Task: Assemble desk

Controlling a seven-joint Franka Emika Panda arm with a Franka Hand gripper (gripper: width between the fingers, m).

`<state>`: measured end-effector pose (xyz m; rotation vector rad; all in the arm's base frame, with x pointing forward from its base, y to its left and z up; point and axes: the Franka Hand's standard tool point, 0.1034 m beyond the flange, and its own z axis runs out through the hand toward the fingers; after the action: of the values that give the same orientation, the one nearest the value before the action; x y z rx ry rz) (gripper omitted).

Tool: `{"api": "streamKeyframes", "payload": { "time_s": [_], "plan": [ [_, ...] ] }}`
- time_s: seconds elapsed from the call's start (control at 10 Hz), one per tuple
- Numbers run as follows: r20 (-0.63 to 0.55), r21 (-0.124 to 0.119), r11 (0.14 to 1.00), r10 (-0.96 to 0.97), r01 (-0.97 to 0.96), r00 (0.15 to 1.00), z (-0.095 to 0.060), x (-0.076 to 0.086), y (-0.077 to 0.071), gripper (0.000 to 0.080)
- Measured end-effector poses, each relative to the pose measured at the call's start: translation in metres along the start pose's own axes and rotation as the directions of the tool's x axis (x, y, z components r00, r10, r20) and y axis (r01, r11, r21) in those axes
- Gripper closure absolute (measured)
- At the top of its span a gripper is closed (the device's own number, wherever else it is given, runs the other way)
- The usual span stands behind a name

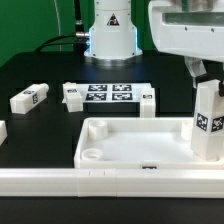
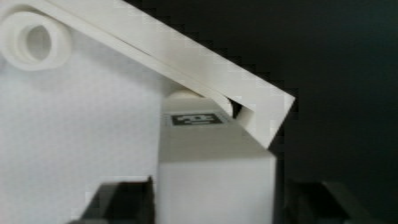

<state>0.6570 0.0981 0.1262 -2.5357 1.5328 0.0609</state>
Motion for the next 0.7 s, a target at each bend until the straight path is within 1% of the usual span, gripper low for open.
{"api": "streamKeyframes", "payload": {
  "time_s": [0.1,0.2,0.3,0.5,0.7],
  "plan": [
    [0.0,0.0,0.999,-0.036,0.036,0.999,0.0,0.0,0.0,0.0254],
    [-0.001,-0.003,0.996,-0.086,0.086,0.996,-0.0004,-0.0004,-0.0004,0.0254],
    [0.0,-0.003,0.989,-0.148,0.148,0.989,-0.0008,-0.0026,-0.0018,0.0172],
    [0.001,-0.004,0.959,-0.285,0.285,0.959,-0.0001,-0.0021,-0.0013,0.0156],
    [0.002,-0.004,0.901,-0.434,0.434,0.901,0.0001,-0.0022,-0.0012,0.015]
  ]
}}
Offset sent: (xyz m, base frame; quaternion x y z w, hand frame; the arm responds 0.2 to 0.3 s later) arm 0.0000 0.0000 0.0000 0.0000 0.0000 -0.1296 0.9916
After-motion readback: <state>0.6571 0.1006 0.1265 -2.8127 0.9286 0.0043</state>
